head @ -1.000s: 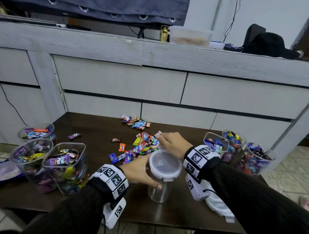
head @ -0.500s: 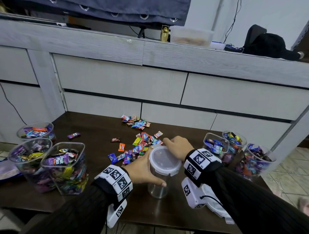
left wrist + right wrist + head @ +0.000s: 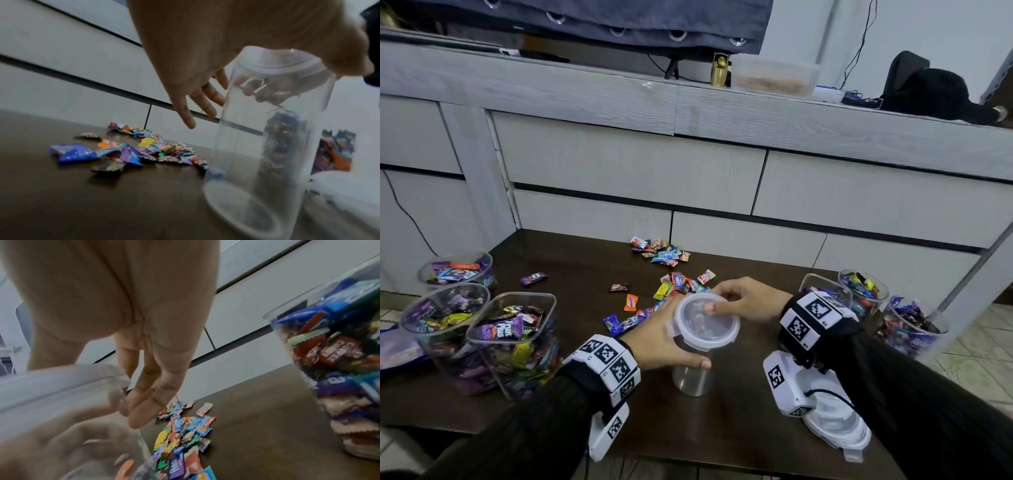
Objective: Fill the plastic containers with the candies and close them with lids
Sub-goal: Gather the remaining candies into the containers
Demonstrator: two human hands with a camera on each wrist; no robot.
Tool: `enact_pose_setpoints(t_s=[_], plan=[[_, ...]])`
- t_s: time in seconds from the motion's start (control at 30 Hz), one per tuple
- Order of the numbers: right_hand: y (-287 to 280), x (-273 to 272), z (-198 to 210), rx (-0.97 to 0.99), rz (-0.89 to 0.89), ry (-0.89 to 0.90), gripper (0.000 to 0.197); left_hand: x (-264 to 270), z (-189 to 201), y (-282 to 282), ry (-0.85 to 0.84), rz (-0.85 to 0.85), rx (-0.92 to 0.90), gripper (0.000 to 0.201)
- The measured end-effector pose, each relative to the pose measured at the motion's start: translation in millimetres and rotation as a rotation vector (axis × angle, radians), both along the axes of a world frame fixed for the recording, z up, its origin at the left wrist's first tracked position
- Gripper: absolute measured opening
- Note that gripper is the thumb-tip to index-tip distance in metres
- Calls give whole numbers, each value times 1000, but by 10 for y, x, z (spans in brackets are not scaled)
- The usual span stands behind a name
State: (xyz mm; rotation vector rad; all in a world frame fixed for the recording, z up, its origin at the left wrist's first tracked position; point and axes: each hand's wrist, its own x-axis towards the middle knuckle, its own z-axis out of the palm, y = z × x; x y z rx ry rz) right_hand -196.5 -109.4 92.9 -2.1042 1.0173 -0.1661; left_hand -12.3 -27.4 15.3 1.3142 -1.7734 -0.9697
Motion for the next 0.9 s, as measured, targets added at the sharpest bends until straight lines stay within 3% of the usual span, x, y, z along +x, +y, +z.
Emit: enact_pose_setpoints(t_s=[0.2, 0.37, 0.5, 0.6, 0.67, 0.77, 0.83, 0.9], plan=[[15, 98, -110, -156, -344, 125, 50, -96, -50, -9, 166, -35, 65, 87], [86, 153, -204, -157, -348, 101, 42, -81, -44, -34, 150, -67, 107, 91], [103, 129, -160, -320, -389, 155, 41, -81, -32, -39, 115, -71, 135, 95], [112, 98, -93, -487, -338, 244, 33, -125, -20, -23, 99, -64, 119, 96], [136, 94, -27, -550, -233, 189, 28, -150, -34, -20, 118, -58, 93, 95], [247, 138, 1, -517, -47, 126, 56, -172, -29, -36, 146, -58, 96, 92], [344, 175, -60, -532, 26, 199, 72, -172, -40, -75, 128, -54, 82, 79], [408, 191, -145, -581, 91, 278, 76, -167, -44, -105, 73, -48, 57, 71]])
